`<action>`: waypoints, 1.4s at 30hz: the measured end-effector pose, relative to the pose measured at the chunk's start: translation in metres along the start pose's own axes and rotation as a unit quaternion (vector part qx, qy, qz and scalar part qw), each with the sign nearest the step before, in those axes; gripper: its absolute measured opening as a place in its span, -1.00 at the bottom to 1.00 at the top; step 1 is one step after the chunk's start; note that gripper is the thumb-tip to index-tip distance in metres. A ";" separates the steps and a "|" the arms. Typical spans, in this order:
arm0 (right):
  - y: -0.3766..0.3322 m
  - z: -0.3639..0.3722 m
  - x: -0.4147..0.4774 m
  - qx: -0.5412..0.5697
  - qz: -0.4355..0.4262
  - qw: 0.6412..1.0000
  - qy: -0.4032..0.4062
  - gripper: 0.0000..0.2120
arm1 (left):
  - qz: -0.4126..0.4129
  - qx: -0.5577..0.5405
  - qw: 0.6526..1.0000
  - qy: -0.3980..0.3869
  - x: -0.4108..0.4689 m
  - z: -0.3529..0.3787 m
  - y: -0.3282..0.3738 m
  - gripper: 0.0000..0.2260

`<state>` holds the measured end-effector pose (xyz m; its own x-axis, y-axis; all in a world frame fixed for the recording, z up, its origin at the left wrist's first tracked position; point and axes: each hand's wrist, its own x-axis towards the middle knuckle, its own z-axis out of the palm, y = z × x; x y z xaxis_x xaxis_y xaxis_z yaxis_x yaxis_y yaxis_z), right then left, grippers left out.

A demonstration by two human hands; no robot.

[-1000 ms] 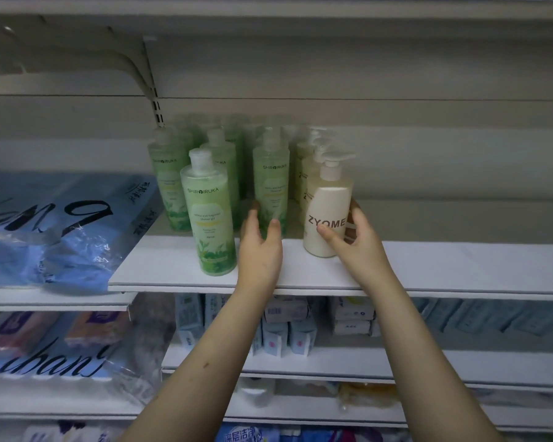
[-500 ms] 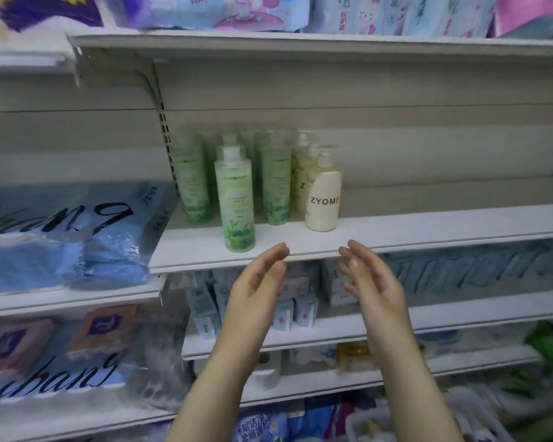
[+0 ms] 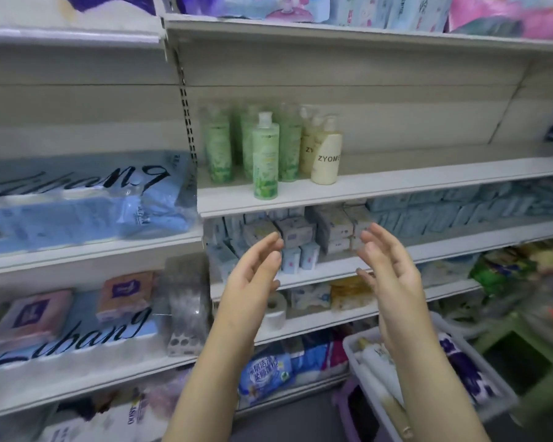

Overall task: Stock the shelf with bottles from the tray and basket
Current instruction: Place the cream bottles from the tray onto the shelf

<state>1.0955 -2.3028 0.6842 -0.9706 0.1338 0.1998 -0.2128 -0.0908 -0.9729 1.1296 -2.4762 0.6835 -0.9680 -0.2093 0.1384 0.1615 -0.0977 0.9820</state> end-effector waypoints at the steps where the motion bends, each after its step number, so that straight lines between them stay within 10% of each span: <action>1: -0.003 -0.007 -0.007 -0.009 -0.003 1.000 0.008 -0.75 | -0.002 -0.007 1.000 -0.006 -0.004 0.003 0.000 -0.78; 21: -0.043 -0.366 -0.087 -0.048 0.006 0.923 0.382 -0.80 | -0.110 -0.062 0.956 -0.266 -0.075 0.330 -0.051 -0.75; 42: -0.045 -0.664 -0.031 -0.033 0.045 0.912 0.407 -0.73 | -0.166 -0.026 0.931 -0.323 -0.104 0.667 -0.112 -0.75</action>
<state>1.2099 -1.6480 0.6440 -0.5734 0.8193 -0.0075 -0.1037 -0.0817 -0.9913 1.0839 -1.7944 0.6443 -0.8767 0.4692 -0.1061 -0.1740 -0.1037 0.9793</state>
